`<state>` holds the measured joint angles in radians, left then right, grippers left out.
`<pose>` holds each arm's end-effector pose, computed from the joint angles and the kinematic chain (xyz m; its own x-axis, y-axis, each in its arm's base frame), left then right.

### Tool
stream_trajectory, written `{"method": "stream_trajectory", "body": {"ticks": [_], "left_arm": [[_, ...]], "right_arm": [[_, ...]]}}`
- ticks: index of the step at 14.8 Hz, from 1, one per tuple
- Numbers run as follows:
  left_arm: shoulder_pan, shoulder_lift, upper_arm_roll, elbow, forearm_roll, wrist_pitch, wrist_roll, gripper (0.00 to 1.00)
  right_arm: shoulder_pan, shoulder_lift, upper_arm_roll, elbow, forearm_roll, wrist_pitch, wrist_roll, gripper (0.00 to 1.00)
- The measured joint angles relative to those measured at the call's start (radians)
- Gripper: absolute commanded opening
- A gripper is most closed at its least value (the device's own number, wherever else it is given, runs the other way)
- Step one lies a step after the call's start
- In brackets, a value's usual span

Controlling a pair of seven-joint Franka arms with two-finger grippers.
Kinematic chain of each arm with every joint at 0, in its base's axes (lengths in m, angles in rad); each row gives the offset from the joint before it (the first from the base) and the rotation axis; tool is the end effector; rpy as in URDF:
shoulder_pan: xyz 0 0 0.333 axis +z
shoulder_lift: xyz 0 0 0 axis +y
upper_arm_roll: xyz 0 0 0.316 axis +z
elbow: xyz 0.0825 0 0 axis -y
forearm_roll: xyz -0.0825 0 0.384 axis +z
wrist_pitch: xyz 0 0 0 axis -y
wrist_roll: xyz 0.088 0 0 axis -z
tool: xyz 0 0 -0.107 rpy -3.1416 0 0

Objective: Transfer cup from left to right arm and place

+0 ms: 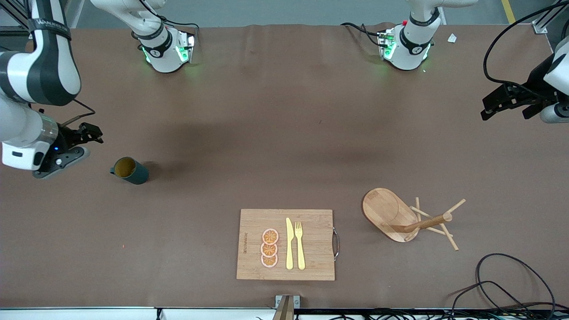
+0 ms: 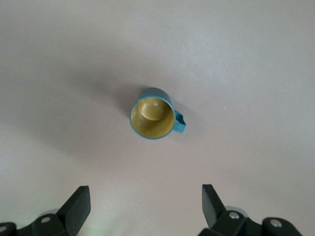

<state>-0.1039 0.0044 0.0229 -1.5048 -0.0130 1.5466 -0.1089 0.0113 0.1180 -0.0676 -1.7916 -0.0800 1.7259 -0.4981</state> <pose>0.5521 -0.0463 0.6510 0.9990 0.0276 0.0358 0.0270 -0.9995 0.0169 0.5745 -0.0384 0.4665 0.8767 0.4373 -0.2005 0.4437 -0.8961 -0.0142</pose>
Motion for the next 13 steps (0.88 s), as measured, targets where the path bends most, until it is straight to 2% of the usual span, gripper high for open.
{"method": "stream_trajectory", "body": {"ticks": [6,10,13], "left_arm": [[0.000,0.000,0.000,0.000,0.000,0.000,0.000,1.00],[0.000,0.000,0.000,0.000,0.000,0.000,0.000,1.00],[0.000,0.000,0.000,0.000,0.000,0.000,0.000,1.00]], "right_arm": [[0.000,-0.005,0.002,0.184,0.012,-0.224,0.406,1.00],[0.000,-0.005,0.001,0.253,0.015,-0.299,0.497,1.00],[0.000,-0.005,0.000,0.356,0.015,-0.378,0.515,1.00]]}}
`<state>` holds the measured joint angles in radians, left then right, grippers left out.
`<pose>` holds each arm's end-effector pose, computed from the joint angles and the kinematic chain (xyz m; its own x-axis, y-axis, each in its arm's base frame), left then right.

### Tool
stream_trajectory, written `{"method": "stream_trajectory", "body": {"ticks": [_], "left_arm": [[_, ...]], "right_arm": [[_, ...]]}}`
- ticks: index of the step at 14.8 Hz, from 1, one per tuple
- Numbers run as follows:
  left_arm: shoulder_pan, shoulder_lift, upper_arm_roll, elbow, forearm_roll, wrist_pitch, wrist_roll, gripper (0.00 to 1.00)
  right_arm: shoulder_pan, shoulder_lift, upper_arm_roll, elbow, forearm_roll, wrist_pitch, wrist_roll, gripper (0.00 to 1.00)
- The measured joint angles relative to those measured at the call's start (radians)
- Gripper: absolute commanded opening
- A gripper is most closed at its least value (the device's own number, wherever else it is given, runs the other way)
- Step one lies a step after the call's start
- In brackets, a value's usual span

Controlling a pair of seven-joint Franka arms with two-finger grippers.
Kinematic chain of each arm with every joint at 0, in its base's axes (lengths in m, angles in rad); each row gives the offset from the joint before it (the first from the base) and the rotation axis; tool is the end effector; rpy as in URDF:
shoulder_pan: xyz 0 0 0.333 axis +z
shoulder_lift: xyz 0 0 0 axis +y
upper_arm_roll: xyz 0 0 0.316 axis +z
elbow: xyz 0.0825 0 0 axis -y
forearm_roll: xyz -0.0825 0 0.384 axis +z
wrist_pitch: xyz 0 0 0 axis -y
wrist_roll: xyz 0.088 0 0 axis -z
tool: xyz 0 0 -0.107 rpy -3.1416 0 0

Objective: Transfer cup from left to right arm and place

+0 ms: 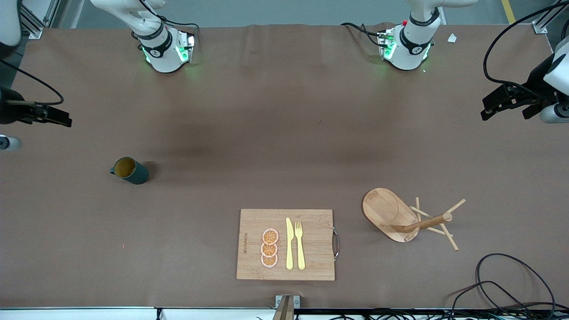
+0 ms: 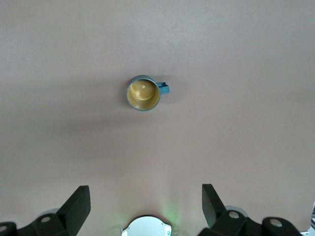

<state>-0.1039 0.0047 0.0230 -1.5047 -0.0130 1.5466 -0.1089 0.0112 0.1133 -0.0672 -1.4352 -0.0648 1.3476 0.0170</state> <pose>0.5522 -0.0462 0.6509 0.9990 0.0277 0.0356 0.0271 -0.9995 0.0168 0.5634 -0.0373 0.6067 0.9764 -0.0872 -0.1975 -0.0735 -0.9944 0.0757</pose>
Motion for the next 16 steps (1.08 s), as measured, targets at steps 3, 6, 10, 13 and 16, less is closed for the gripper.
{"method": "stream_trajectory", "body": {"ticks": [3,6,10,13,16], "left_arm": [[0.000,0.000,0.000,0.000,0.000,0.000,0.000,1.00],[0.000,0.000,0.000,0.000,0.000,0.000,0.000,1.00],[0.000,0.000,0.000,0.000,0.000,0.000,0.000,1.00],[0.000,0.000,0.000,0.000,0.000,0.000,0.000,1.00],[0.000,0.000,0.000,0.000,0.000,0.000,0.000,1.00]], "right_arm": [[0.000,0.001,-0.001,0.051,0.000,-0.018,0.004,1.00],[-0.001,0.005,-0.003,0.055,0.033,-0.050,0.011,1.00],[-0.010,0.005,-0.016,0.055,0.098,-0.060,0.013,1.00],[-0.011,-0.016,-0.014,0.058,0.085,-0.055,0.012,1.00],[-0.003,-0.064,-0.007,0.040,0.075,-0.052,0.012,1.00]]}}
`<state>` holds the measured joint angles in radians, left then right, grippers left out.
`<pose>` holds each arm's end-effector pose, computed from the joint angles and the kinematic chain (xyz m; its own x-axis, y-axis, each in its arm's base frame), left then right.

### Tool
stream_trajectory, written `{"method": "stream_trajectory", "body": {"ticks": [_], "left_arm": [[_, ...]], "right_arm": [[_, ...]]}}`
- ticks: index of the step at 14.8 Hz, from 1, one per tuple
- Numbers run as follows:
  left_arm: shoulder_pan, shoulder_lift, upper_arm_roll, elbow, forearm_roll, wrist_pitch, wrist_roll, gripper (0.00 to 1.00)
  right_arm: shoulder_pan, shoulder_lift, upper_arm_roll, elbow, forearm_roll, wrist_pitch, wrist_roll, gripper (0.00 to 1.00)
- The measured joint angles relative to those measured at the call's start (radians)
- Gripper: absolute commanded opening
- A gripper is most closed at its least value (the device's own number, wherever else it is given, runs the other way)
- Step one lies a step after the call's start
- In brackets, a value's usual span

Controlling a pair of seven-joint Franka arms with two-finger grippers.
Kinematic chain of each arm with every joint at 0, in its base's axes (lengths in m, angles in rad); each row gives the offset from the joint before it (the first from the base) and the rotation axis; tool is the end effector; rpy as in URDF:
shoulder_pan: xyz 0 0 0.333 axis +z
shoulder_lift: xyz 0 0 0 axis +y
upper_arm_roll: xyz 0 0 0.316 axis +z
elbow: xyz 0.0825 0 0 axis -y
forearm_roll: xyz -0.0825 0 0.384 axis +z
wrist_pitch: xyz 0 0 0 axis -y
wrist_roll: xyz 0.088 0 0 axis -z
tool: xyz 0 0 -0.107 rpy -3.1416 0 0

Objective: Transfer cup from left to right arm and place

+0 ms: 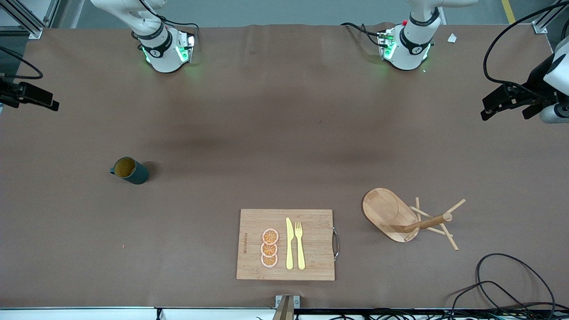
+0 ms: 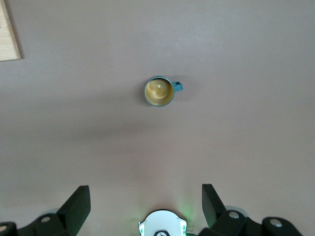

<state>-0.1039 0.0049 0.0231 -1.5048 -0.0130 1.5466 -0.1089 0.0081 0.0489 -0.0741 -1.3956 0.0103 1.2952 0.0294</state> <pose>0.5523 -0.0462 0.6507 0.9990 0.0278 0.0353 0.0272 -0.9995 0.0168 0.5385 -0.0331 0.6560 0.9846 -0.0922 -0.1487 -0.0935 -0.9956 -0.0022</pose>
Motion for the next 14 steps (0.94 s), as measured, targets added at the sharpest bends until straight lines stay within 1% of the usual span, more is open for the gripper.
{"method": "stream_trajectory", "body": {"ticks": [3,5,14], "left_arm": [[0.000,0.000,0.000,0.000,0.000,0.000,0.000,1.00],[0.000,0.000,0.000,0.000,0.000,0.000,0.000,1.00],[0.000,0.000,0.000,0.000,0.000,0.000,0.000,1.00]], "right_arm": [[0.001,-0.080,0.001,-0.063,-0.004,0.023,0.000,1.00],[0.001,-0.110,0.001,-0.086,-0.004,0.028,0.000,1.00],[0.001,-0.118,0.001,-0.108,-0.004,0.068,-0.002,1.00]]}}
